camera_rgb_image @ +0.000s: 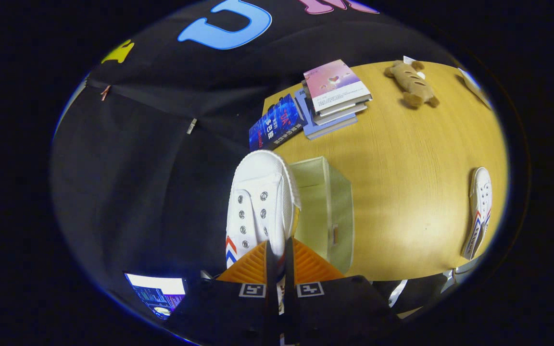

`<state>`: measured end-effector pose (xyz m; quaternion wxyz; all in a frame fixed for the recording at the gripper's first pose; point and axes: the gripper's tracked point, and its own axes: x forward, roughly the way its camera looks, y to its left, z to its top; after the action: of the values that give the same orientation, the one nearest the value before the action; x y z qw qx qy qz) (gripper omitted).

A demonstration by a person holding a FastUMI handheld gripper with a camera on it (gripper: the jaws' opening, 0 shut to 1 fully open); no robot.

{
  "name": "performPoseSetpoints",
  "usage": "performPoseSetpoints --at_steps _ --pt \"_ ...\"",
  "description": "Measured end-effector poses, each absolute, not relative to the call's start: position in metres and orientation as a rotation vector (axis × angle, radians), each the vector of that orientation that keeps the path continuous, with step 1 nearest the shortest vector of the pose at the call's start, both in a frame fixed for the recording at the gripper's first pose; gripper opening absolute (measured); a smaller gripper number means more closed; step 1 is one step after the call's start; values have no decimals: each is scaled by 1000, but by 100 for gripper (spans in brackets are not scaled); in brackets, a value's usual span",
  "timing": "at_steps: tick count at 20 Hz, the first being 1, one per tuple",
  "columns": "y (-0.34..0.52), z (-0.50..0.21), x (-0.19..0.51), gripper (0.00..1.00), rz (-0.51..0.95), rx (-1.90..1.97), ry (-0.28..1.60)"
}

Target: Open the storage box then place both shoes into the box .Put the left shoe in first, then the right shoe, with the right side of both shoes facing outward in a uniform manner.

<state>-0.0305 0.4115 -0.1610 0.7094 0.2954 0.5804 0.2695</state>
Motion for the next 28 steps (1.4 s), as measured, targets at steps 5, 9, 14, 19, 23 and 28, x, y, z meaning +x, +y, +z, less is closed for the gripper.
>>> performPoseSetpoints --at_steps 5,9,14,19,23,28 --pt "455 -206 -38 8 520 591 1384" --pt "482 -235 -42 9 485 549 1435" --pt "499 -270 -41 9 446 481 1446" --pt "511 -287 -47 9 420 513 1487" --pt "530 -271 -44 29 497 621 1479" --pt "522 -256 -44 97 545 628 1454"
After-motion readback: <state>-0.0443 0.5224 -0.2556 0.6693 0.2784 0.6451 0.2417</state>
